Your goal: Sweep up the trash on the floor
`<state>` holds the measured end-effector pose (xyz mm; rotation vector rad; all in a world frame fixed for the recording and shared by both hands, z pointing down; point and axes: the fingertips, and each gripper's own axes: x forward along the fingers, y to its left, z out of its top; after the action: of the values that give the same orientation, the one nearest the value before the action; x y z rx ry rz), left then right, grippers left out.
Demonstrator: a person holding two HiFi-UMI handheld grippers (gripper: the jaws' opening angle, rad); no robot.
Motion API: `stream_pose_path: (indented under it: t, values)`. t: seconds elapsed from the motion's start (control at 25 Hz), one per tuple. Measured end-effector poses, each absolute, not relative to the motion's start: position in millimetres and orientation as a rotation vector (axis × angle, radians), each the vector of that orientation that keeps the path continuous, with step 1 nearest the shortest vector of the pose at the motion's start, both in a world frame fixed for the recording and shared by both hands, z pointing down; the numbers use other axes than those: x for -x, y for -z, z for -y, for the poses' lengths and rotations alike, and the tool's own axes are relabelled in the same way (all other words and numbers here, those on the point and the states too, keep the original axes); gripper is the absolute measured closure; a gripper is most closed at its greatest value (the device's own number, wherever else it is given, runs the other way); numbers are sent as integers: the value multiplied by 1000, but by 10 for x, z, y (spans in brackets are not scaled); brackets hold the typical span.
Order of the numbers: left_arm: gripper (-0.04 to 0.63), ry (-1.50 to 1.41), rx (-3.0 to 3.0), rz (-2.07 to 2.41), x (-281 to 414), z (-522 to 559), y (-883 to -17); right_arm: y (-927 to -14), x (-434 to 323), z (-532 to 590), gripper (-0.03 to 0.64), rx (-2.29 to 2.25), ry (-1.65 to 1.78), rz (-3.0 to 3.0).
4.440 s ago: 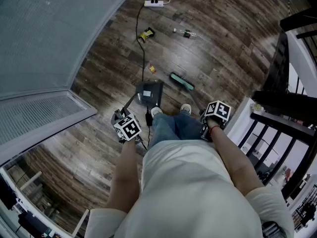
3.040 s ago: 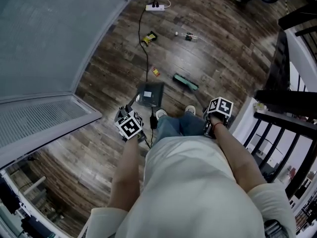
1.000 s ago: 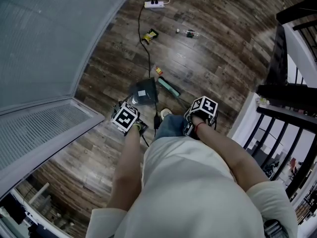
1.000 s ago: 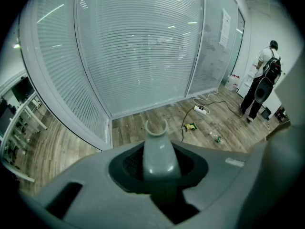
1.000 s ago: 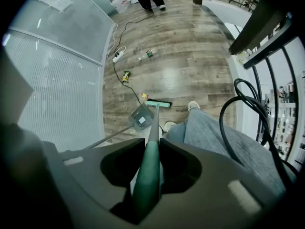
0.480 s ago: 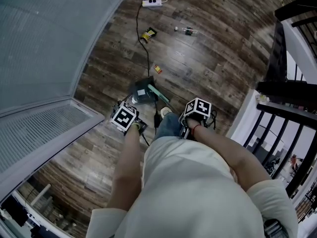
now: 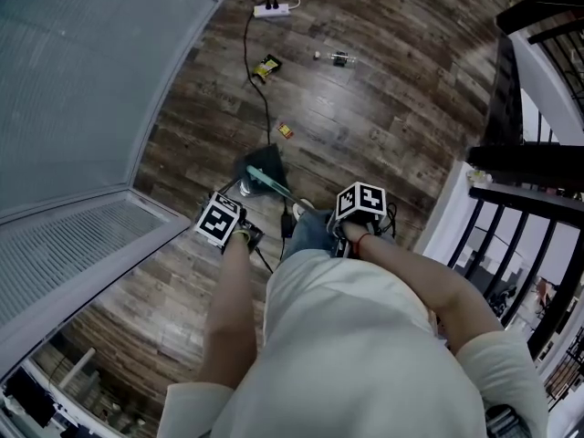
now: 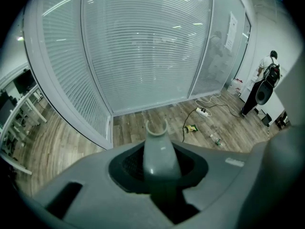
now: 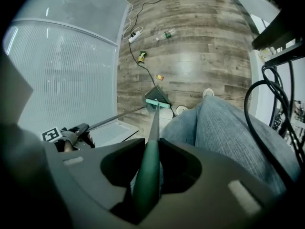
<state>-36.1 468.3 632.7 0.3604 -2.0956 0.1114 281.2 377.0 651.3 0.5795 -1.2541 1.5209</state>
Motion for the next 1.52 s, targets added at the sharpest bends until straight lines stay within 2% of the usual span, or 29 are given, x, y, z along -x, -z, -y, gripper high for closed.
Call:
stream_pose_path:
  t: [0.8, 1.52]
  values:
    - [506, 54, -284, 2080, 531, -4840, -6239, -6278, -2757, -3098, 518, -756, -1557, 1377]
    - [506, 127, -178, 2090, 783, -4211, -6210, -6411, -2625, -1713, 518, -891, -1457, 1433]
